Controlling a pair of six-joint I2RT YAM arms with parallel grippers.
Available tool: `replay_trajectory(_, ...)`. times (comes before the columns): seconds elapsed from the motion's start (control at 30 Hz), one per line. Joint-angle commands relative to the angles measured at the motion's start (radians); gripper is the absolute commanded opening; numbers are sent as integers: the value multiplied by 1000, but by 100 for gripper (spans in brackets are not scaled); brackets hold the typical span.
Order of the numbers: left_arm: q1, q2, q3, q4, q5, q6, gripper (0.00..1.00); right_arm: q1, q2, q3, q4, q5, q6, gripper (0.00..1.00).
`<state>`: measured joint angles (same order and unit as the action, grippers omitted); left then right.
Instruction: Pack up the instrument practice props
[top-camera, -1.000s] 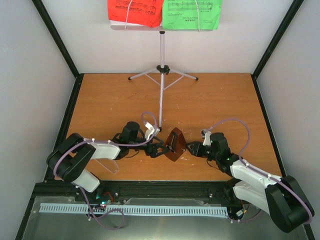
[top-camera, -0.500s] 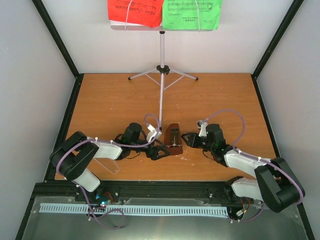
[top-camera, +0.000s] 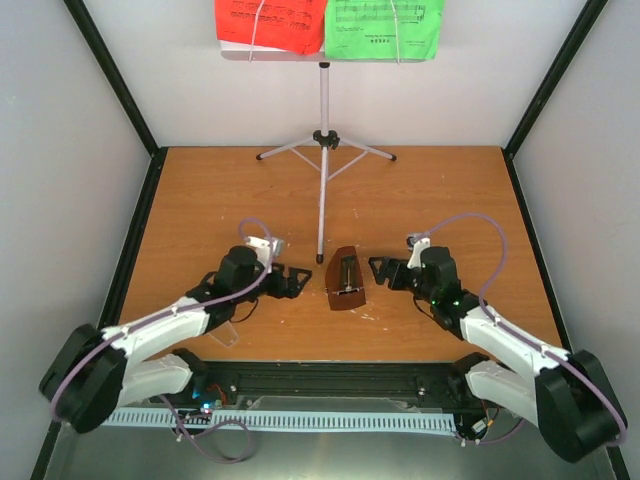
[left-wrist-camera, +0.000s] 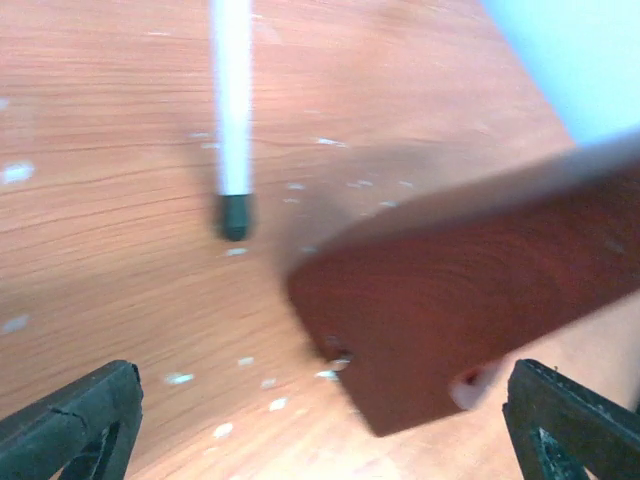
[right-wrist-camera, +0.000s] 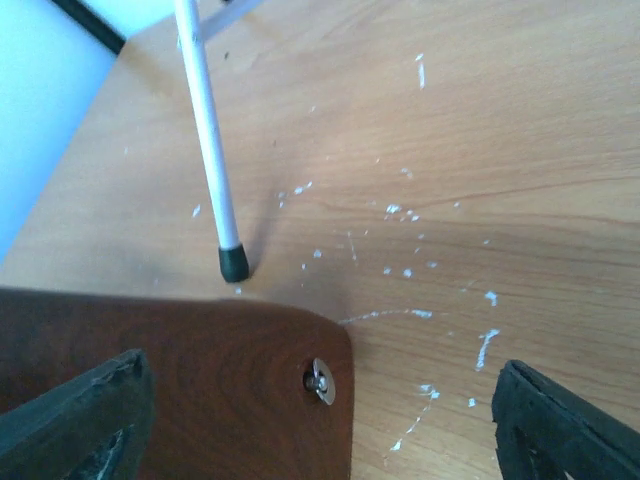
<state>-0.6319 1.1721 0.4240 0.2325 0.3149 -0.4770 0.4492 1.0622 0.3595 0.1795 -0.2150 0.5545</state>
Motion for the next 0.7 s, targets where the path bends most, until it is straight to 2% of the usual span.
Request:
replay_trajectory(0.0,58,-142,-30,-342,-311,-226,100,-10,-108,13,-118,134,-36,95)
replay_trajectory(0.1,137,-228,-45,-468,-319,-346,99,-13,-175,4,-151,165,-39,100)
replay_trajectory(0.23,213,-299,-49,-641,-356,-493,99,-17,-243,-19,-167,174,-30,100)
replay_trajectory(0.43,218,-337,-4,-810,-478,-573,99,-18,-283,-42,-167,168,-22,100)
replay_trajectory(0.67,219,-330,27,-889,-536,-636,98,-18,-281,-49,-179,176,-43,100)
